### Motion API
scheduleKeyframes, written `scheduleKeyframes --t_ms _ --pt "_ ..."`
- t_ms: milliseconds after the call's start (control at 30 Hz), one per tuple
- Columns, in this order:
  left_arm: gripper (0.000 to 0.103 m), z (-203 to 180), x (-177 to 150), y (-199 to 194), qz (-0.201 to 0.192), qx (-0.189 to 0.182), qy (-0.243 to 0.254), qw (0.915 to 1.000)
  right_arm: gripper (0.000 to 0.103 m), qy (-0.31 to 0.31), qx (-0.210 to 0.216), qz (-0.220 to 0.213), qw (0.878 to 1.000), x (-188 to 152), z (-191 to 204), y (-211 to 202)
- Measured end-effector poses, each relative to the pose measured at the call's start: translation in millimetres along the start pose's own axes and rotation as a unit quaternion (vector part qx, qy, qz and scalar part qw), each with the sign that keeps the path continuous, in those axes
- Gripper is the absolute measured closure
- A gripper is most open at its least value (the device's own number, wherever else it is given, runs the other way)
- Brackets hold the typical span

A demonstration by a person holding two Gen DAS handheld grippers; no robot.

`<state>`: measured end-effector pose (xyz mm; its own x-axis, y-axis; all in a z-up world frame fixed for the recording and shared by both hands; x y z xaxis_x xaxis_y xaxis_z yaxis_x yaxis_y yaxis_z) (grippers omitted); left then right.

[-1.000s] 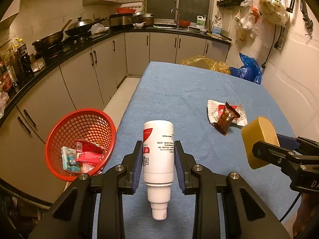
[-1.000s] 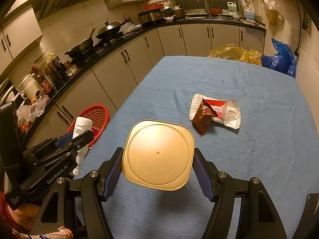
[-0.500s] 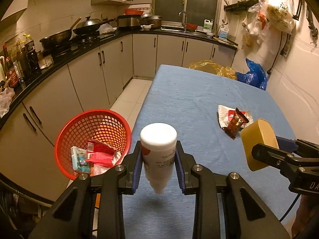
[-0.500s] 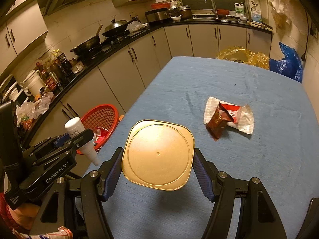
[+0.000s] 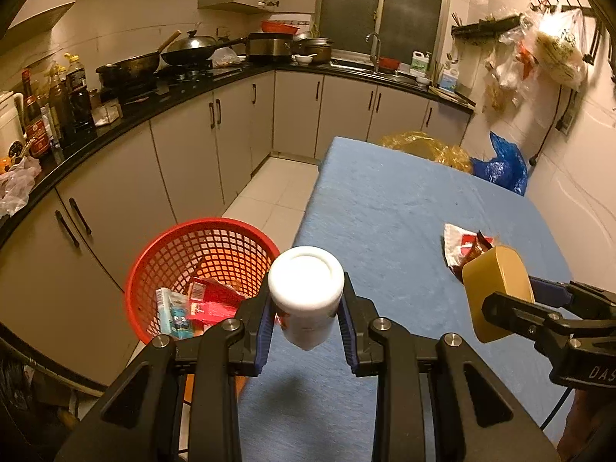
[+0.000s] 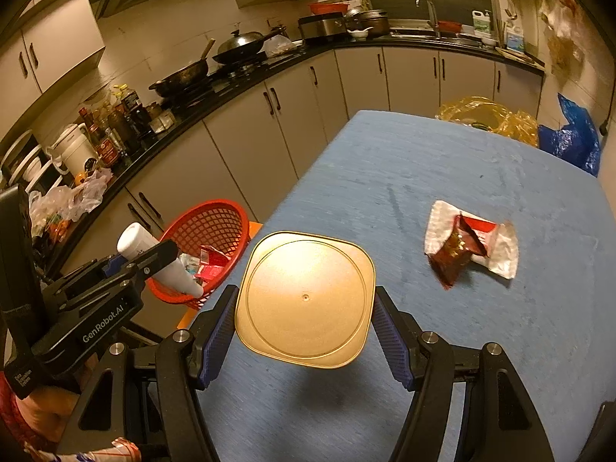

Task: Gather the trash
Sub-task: 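Carry the spray bottle and tan container with both tools over the red wastebasket, then open both tools to drop the bottle and container into the basket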

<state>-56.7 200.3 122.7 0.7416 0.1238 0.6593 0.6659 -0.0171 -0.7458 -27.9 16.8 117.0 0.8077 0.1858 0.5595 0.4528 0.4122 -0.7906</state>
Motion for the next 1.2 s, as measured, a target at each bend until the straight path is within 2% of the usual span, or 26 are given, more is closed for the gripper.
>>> scheduleKeyframes --t_ms 567,867,1200 --pt "0.074 58 10 0 -0.006 0.035 -0.042 0.9985 0.031 -0.03 0.035 0.015 0.999 30 45 35" --pt "0.074 104 10 11 0.011 0.055 -0.067 0.9962 0.031 -0.043 0.061 0.021 0.997 54 81 65" --pt "0.074 136 7 38 0.037 0.045 -0.081 0.995 0.031 -0.039 0.075 0.046 0.995 84 107 106"
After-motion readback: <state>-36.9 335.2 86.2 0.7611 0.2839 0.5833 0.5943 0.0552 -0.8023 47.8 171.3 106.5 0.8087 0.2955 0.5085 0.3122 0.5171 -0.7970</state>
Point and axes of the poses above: each gripper's, at about its wrist camera, not at the fingertips, and y roughly the way its jaws point, z to its left, x to its top, the point moved 2 cm from there along y, roughly the way its jaws point, and after that the axes turned 6 degrees about z, right-handed, at the moved point
